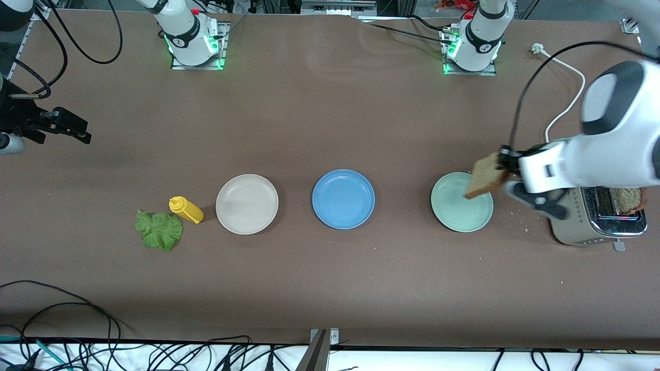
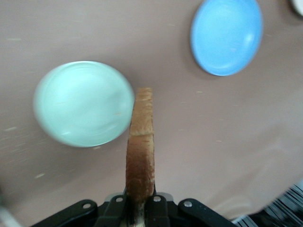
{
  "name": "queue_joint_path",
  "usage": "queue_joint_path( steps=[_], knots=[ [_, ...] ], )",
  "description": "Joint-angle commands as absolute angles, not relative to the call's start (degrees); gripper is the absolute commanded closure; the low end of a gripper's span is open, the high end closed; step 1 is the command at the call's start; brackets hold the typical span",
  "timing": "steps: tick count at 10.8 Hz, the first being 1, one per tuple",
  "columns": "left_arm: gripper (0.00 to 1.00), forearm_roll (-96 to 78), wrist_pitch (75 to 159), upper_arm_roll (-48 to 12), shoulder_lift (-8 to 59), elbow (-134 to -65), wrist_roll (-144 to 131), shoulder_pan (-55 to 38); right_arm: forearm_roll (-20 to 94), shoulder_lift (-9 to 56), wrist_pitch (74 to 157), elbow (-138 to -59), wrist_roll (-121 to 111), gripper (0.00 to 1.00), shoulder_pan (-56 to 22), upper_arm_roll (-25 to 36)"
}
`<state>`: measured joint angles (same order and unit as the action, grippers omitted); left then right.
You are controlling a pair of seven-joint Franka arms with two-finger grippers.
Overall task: Make sandwich in blue plate with both arms
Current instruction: 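Carry the bread slice with the left gripper onto the blue plate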
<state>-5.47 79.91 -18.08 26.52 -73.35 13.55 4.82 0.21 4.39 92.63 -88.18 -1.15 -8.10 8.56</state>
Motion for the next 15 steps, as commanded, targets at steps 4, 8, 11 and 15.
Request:
queue_joint_path(
  steps=[4,8,11,15],
  knots=[
    [1.00,-35.3,93.7,-17.8,42.8,-72.5,13.4,-3.0,-0.4,5.4,91.9,-87.0,-1.1,0.00,-7.6,8.4],
    [1.00,-44.2,108.2,-17.8,50.8,-72.6,15.0,-8.0,-0.4,5.4,92.0,-87.0,-1.1,0.00,-7.6,8.4],
    [1.00,-46.3,113.8,-17.8,53.2,-75.8,20.9,-10.1,-0.4,5.4,92.0,-86.9,-1.1,0.00,-7.6,8.4],
    [0.49,-46.3,114.3,-17.6,54.1,-78.2,24.6,-9.5,-0.4,5.7,92.0,-87.0,-1.0,0.00,-7.6,8.4]
  ],
)
